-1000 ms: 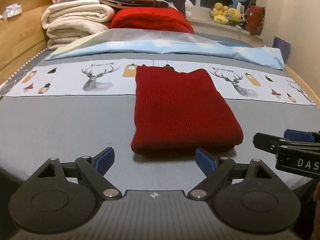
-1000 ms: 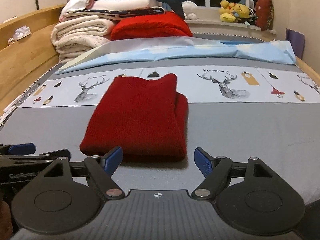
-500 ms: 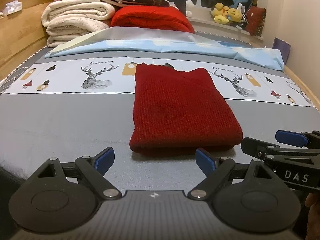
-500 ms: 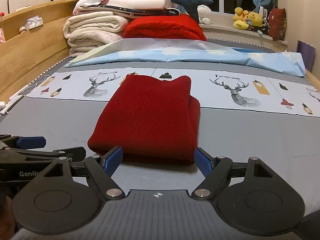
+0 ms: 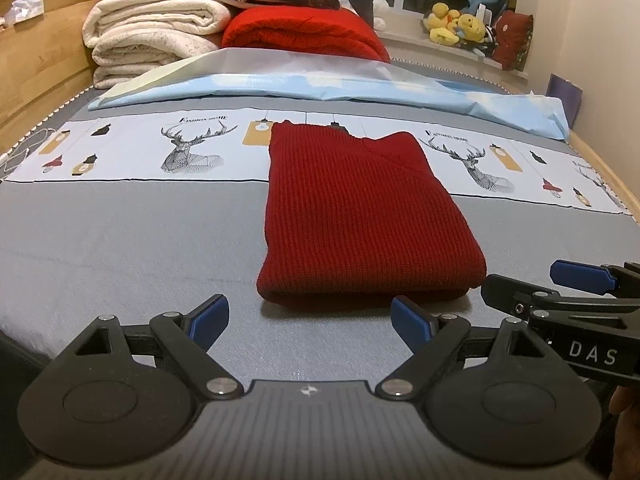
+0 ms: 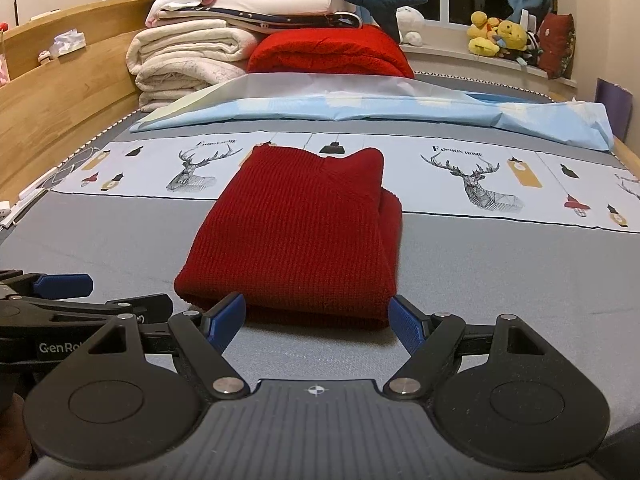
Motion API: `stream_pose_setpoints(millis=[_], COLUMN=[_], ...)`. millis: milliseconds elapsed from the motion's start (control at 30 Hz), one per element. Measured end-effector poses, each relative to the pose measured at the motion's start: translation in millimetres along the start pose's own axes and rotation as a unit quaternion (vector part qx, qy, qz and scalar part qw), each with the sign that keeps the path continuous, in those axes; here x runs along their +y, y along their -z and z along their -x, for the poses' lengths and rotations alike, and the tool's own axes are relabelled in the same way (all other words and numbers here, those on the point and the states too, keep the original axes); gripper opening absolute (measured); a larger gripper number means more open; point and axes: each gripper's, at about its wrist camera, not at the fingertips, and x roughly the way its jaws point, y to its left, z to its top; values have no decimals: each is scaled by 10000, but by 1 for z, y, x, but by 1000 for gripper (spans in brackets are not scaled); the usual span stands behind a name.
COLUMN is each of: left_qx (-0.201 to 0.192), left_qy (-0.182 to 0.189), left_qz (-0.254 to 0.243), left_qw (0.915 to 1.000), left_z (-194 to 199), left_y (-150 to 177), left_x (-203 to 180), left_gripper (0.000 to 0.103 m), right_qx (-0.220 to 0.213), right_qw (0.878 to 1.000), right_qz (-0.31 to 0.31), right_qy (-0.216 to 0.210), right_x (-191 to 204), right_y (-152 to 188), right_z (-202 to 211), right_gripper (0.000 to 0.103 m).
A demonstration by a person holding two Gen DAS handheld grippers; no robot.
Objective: Fold small clothes
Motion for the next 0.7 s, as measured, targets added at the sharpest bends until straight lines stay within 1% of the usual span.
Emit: stream_pose_setpoints(millis=[700], left_qx=[31], left_qy=[-13], left_qz=[13], left_qw=[10000], left_z=[-2], left_y=[2], left_x=[0], left_gripper=[91], right_qx=[45], right_qw=[10000], right_qz=[-9], right_qy=[-15], right_x=[-1], right_y=[1], right_z=[-4], right_gripper=[80])
